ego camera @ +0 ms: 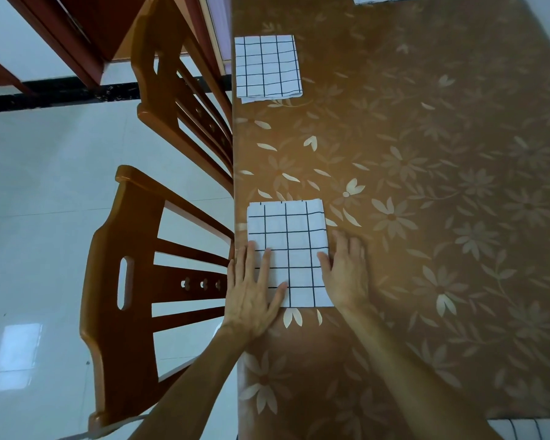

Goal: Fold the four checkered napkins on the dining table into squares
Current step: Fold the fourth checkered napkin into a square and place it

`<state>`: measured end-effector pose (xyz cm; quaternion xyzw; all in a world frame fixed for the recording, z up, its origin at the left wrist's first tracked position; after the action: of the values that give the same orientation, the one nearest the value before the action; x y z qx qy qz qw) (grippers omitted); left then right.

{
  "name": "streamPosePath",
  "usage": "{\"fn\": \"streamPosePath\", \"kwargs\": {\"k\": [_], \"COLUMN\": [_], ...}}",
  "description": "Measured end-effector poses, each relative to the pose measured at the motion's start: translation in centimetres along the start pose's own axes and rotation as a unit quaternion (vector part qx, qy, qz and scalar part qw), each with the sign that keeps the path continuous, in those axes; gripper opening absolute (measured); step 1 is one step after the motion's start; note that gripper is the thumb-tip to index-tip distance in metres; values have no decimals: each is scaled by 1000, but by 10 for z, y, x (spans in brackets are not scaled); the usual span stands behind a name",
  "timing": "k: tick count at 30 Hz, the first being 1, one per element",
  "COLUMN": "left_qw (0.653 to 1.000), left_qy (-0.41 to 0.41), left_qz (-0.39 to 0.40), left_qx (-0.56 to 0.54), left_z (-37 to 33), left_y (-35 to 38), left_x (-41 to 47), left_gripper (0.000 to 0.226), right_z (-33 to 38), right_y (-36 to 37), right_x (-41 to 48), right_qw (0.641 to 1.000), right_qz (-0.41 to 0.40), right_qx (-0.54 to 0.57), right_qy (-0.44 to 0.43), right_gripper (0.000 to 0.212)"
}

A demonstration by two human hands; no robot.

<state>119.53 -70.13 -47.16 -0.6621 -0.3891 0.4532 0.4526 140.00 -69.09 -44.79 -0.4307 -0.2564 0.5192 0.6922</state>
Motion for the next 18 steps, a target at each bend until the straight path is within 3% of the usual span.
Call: {"fn": "streamPosePath", "kwargs": {"k": [5,8,12,18], "left_qw": [999,995,993,994], "left_qy": [40,83,83,62], "left_qz": [-23,-7,11,-8], "left_qx": [10,50,89,90], "left_z": [-8,-13,-11,-8], "left_y": [-10,-2,11,10], "left_x": [13,21,28,30], "left_gripper": [73,70,77,85], "right_z": [31,43,27,20], "right_y": [15,40,55,57], "right_x": [-6,-13,-12,-9], "right_qw": [986,964,960,956], "right_qz": [-4,52,103,108], "right_qx": [-113,-176,-192,-211], "right_qy": [-124,-192,-176,-175], "right_gripper": [45,54,63,69]}}
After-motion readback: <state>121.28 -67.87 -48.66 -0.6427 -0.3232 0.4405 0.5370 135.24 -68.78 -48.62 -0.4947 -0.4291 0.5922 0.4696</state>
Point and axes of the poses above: each hand's wrist, its own x-axis towards the middle knuckle, its own y-axis out of the palm, z = x × y, the point moved 9 cm from there along x, towards the middle knuckle, and after that the axes turned 1 degree about y, right-handed, at the moved point
